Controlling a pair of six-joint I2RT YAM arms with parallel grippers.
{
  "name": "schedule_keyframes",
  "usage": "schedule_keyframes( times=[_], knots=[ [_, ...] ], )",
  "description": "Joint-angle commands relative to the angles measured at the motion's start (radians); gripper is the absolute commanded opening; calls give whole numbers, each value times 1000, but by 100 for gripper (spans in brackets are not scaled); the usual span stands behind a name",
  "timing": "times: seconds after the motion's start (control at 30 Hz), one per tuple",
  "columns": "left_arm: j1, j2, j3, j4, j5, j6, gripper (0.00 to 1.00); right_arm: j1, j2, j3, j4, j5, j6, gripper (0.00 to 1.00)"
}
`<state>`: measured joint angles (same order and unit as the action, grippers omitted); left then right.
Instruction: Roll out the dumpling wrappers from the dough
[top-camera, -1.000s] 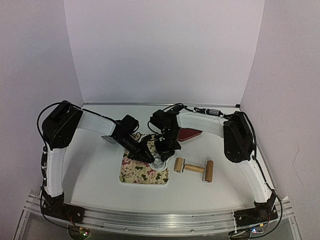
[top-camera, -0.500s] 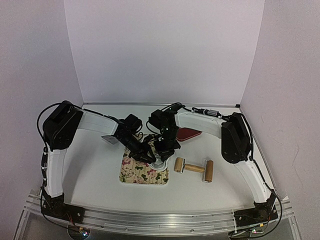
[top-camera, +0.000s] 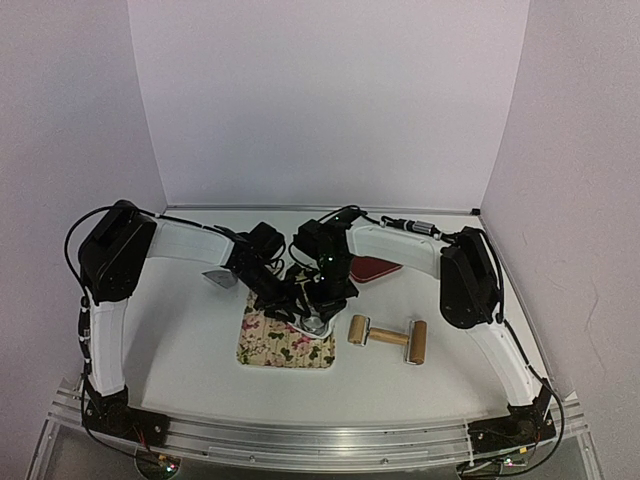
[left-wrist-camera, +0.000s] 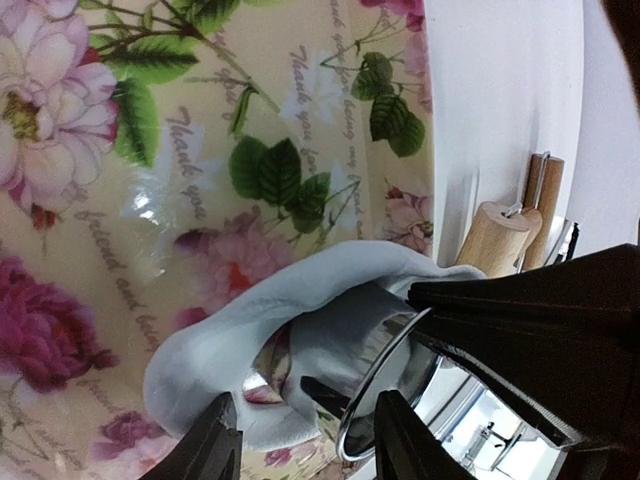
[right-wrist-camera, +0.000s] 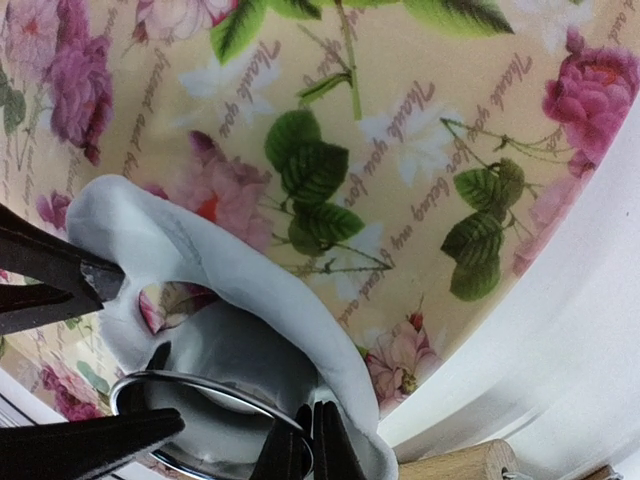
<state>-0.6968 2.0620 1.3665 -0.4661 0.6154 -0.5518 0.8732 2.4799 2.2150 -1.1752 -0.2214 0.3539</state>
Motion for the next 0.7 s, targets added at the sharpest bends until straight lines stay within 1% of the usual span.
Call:
schedule_keyframes(
  times=[0.0, 0.23, 0.37, 0.47, 0.53, 0.63, 0.67],
  knots=[
    [17, -104, -57, -24, -140, -10, 47, 21, 111, -37, -58, 53, -33, 0],
    [18, -147, -93, -20, -189, -23, 49, 21, 108, -37, -59, 55, -44, 0],
    [19, -190, -108, -23, -240, -28, 53, 21, 107, -34, -59, 57, -50, 0],
    [19, -189, -120, -13, -229, -36, 55, 21, 107, -33, -59, 58, -53, 0],
    [19, -171, -122, -12, -220, -37, 53, 21, 105, -33, -60, 58, -56, 0],
    [19, -134, -114, 8, -202, -35, 46, 21, 103, -34, -60, 58, -58, 0],
    [19, -122, -110, 20, -197, -37, 46, 21, 102, -35, -60, 57, -59, 0]
  ],
)
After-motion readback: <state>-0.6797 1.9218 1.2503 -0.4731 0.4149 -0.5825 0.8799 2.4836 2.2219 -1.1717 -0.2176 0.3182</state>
